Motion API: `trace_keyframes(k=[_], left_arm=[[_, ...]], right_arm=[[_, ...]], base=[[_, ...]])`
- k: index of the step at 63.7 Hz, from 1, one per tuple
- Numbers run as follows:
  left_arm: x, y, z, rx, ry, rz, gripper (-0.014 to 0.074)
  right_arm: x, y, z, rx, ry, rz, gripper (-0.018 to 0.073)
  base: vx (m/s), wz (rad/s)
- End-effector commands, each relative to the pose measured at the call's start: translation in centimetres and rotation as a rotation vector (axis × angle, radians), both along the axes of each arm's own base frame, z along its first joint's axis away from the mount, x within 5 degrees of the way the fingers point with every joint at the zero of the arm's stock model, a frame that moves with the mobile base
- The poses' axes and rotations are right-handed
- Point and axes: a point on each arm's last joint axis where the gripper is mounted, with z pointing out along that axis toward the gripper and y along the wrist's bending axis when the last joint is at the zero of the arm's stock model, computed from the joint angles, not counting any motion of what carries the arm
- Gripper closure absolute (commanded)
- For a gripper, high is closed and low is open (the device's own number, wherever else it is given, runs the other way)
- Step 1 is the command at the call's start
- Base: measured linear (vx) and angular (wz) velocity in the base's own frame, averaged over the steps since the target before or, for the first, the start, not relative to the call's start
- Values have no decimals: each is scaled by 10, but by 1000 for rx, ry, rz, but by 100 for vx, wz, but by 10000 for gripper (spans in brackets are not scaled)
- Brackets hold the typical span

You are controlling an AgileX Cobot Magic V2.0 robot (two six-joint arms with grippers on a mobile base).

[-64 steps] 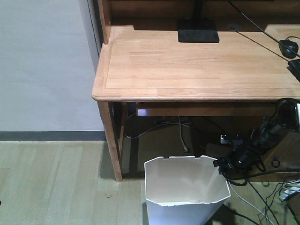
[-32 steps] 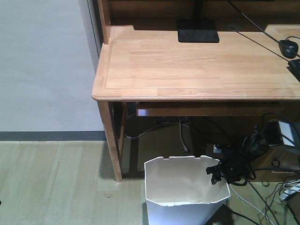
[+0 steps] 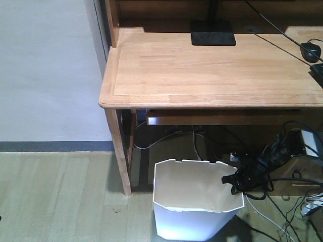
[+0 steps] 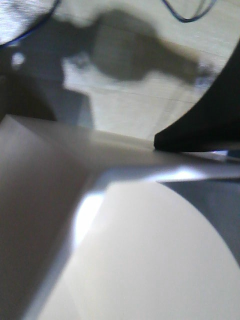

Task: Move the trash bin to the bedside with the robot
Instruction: 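Grasp the bin rim with the right gripper and lift it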

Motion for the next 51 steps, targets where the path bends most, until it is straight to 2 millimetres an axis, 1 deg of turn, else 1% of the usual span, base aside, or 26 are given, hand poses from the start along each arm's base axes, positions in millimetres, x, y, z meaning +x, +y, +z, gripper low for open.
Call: trace_keyframes(k=[1, 7, 17, 23, 36, 44, 51], left_arm=[[0, 0, 3, -10, -72, 5, 602], [0, 0, 3, -10, -72, 5, 602], [0, 0, 3, -10, -72, 5, 602], [0, 0, 3, -10, -72, 5, 602], [0, 0, 3, -10, -72, 5, 602], [0, 0, 3, -10, -72, 5, 602], [0, 0, 3, -10, -72, 5, 602]], right_arm=[[30, 4, 58, 104, -82, -2, 567], [22, 5, 70, 93, -93, 37, 566], [13, 5, 101, 97, -115, 122, 566], [11, 2, 121, 104, -131, 125, 566], [-2, -11, 160, 136, -148, 155, 566], [-8, -12, 184, 150, -170, 191, 566], [-12, -12, 201, 138, -197, 210, 566]], base=[[0, 0], [0, 0], [0, 0], [0, 0], [0, 0], [0, 0], [0, 0]])
